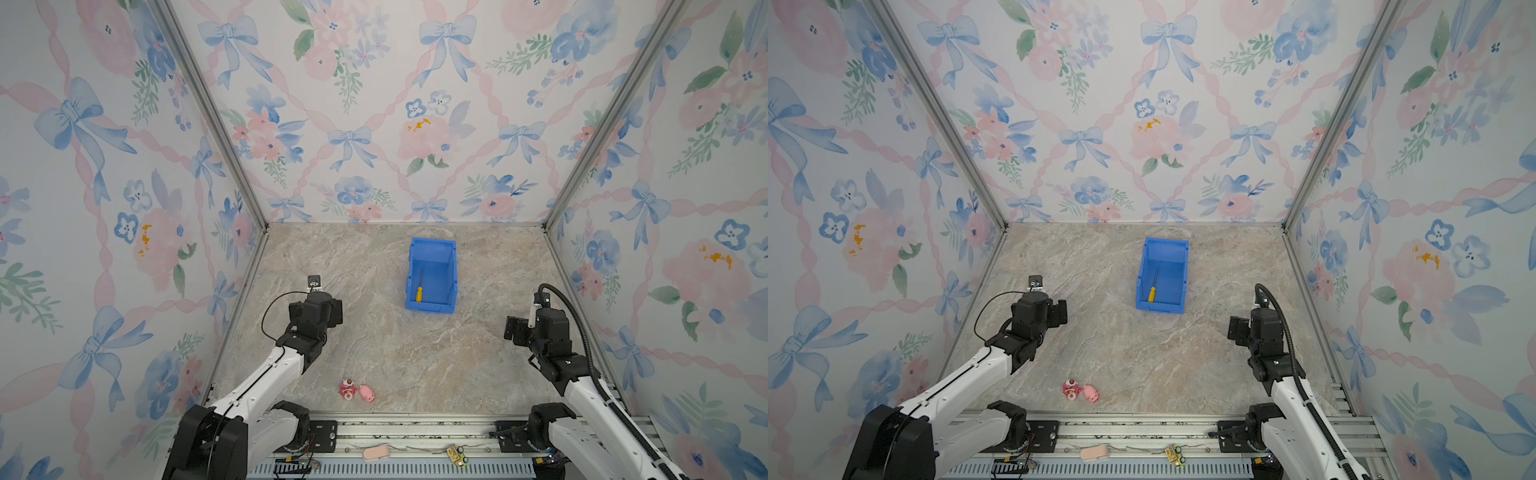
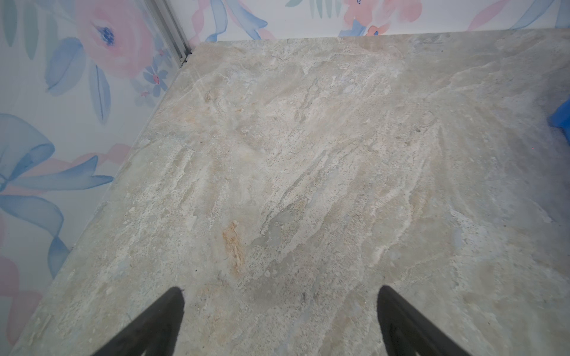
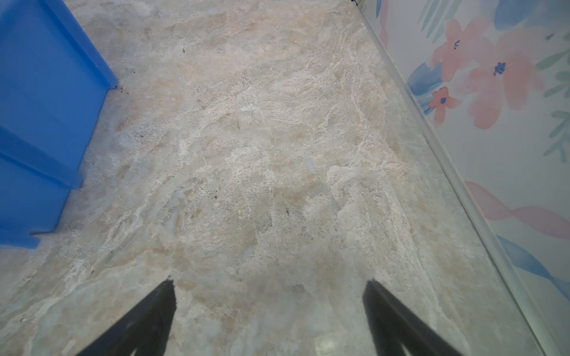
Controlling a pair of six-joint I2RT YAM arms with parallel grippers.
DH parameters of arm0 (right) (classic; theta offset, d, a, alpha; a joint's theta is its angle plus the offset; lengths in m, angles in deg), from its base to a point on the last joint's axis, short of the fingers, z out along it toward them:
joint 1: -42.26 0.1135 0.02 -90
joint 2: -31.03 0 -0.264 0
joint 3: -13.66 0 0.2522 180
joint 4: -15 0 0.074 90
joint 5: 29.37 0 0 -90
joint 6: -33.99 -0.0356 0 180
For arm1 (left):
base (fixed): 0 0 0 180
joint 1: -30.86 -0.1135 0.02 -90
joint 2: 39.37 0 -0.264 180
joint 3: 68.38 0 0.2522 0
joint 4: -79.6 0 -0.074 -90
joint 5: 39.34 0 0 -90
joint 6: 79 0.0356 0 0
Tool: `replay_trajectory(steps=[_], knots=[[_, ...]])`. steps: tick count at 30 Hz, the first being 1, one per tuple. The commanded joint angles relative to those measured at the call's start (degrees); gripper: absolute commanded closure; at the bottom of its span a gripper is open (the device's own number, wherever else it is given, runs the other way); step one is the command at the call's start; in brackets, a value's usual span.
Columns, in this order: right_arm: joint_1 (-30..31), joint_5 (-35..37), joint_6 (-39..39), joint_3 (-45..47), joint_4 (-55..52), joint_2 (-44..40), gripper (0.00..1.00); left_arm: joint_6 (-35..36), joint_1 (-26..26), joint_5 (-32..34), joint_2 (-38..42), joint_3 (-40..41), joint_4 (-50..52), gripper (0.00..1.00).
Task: Put the screwdriver in the bin
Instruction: Reset both arms
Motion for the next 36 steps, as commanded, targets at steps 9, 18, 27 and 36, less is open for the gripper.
replay_trajectory(steps=[9, 18, 27, 36], knots=[[-1.9, 2.5, 1.2, 4.4, 12.2, 3.2, 0.03, 2.7, -7.9, -4.9, -1.4, 9.9, -18.0, 0.02], [-2.6, 2.5, 1.2, 3.7, 18.6, 8.5, 0.03, 5.3, -10.7, -9.4, -2.7, 12.9, -28.6, 0.02], [-4.0, 1.8, 1.1, 1.6, 25.6, 16.5, 0.03, 6.4, -14.2, -16.7, -7.1, 15.4, -43.8, 0.02], [-4.5, 1.1, 1.9, -2.8, 35.0, 27.9, 0.03, 6.0, -15.6, -17.9, -17.9, 13.0, -56.0, 0.02]])
